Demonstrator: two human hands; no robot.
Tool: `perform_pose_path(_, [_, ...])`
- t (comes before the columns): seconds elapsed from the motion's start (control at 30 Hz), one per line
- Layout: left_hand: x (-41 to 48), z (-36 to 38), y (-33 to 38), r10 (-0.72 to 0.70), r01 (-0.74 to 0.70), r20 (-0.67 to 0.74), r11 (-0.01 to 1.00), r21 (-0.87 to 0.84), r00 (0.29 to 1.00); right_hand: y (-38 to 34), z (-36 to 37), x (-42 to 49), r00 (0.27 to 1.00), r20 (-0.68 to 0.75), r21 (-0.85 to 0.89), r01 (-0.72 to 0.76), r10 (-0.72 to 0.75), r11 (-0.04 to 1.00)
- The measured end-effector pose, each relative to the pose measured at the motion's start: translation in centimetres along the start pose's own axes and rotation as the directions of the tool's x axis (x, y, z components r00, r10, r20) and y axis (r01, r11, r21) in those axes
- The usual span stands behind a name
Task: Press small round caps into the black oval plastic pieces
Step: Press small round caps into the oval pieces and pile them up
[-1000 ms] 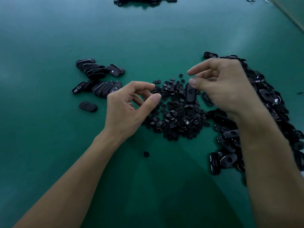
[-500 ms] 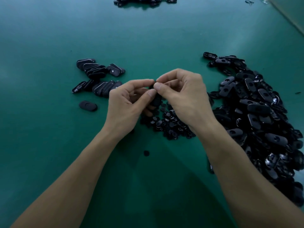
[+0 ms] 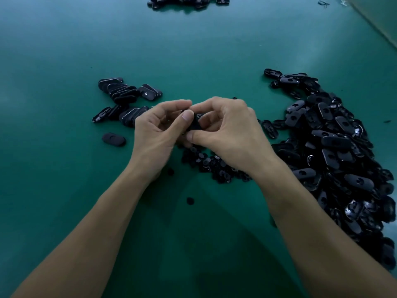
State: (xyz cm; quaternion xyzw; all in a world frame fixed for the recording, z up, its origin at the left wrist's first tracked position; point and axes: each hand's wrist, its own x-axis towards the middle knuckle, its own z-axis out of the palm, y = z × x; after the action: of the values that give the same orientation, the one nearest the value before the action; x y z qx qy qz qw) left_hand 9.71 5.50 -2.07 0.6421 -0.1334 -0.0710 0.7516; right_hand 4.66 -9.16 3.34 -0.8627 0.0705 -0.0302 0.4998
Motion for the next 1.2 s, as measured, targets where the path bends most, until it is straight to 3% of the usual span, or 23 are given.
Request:
perform_pose_path(0.27, [0.0, -0.1, 0.0, 0.008, -0.007, 0.012, 0.993, -0.121, 1.0, 0.6, -0.1, 0.3, 0.998, 0.063, 0.268, -0.047, 0.031, 0.962])
perform_pose_path(0.63, [-0.1, 0.1, 0.4, 0.005, -0.008, -0.025, 0.994, -0.112, 1.0, -0.5, 0.9, -0.4, 0.993, -0.002, -0.055, 0.117, -0.118, 0.992])
perform_pose_path(0.77, [-0.1, -0.1, 0.2, -0.007, 0.005, -0.024, 0.995, -0.098, 1.0, -0.6, 1.0, -0.4, 0.988, 0.067, -0.163, 0.151, -0.142, 0.975])
perform_pose_path(0.93, [-0.3, 0.2, 0.3, 0.015, -0.016, -0.012, 0.998, -0.063, 1.0, -0.8, 0.6, -0.3, 0.978, 0.132, -0.241, 0.187, -0.159, 0.952])
perform_pose_path(1.2, [-0.5, 0.3, 0.4, -0.001, -0.002, -0.036, 0.998, -0.063, 0.999, -0.6, 0.2, -0.2, 0.984, 0.136, -0.219, 0.141, -0.113, 0.965])
